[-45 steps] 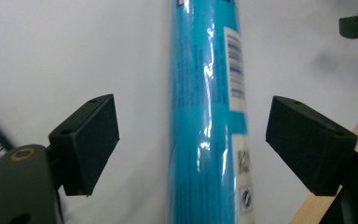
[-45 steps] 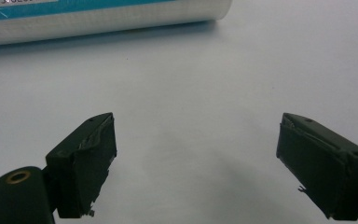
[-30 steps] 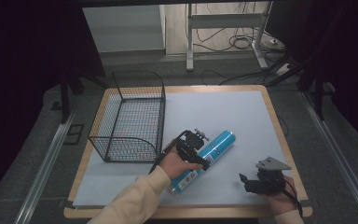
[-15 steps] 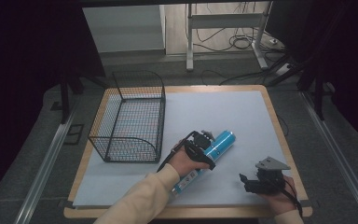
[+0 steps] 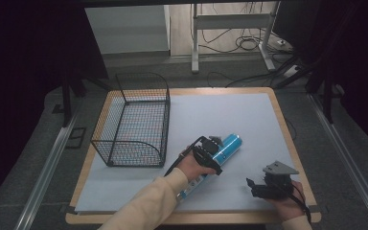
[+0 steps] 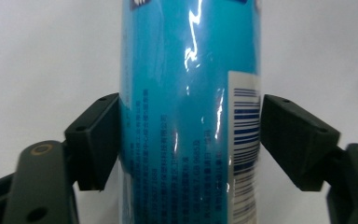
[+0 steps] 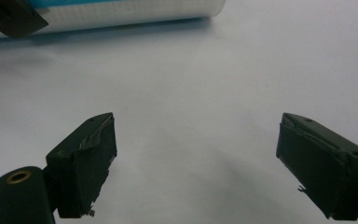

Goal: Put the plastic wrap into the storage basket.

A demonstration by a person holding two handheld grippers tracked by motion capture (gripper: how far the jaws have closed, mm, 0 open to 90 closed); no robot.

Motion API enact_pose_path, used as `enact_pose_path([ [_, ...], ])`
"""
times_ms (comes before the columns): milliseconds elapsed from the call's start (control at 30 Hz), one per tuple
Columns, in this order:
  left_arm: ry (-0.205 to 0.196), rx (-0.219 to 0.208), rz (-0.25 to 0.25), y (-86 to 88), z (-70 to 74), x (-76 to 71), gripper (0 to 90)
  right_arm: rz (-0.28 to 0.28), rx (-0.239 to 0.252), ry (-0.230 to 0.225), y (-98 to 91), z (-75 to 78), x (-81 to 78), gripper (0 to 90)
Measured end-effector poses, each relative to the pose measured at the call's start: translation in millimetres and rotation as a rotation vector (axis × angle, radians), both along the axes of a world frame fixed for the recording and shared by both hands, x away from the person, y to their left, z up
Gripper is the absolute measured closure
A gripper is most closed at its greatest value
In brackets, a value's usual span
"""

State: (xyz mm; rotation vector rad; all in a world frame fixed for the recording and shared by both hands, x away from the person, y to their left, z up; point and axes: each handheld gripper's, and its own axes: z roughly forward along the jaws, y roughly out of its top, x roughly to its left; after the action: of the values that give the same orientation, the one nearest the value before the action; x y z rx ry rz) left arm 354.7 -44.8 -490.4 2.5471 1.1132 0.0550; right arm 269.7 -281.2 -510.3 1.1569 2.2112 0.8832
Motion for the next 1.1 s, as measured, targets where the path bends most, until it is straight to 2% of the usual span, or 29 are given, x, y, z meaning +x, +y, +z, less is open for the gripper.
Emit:
enact_pose_path([
  [133,-0.004,0.014,0.009,-0.4,-0.6,0.6,30.0,0.002,-0.001,-0.003,0.5,0.2,-0.2,12.5],
  [400,0.049,0.03,0.004,-1.0,2.3,6.8,31.0,0.001,-0.001,-0.006,0.9,0.6,-0.3,12.6],
  [500,0.065,0.046,-0.008,-1.3,3.6,9.0,31.1,0.002,-0.001,-0.008,1.2,1.1,-0.4,12.6],
  [600,0.074,0.044,-0.003,-2.3,3.7,10.1,31.1,0.0,-0.001,-0.008,0.8,1.2,-0.2,12.7],
  [767,0.104,0.071,-0.022,-2.4,5.7,13.0,31.3,-0.006,-0.003,-0.011,0.1,2.0,0.7,12.8],
  [867,0.103,0.098,-0.04,-0.6,8.6,14.0,31.3,-0.005,-0.003,-0.011,0.3,2.0,0.8,12.8],
  [1100,0.094,0.106,-0.032,7.3,20.2,17.8,31.3,-0.001,-0.003,-0.017,0.8,2.4,0.7,12.9],
])
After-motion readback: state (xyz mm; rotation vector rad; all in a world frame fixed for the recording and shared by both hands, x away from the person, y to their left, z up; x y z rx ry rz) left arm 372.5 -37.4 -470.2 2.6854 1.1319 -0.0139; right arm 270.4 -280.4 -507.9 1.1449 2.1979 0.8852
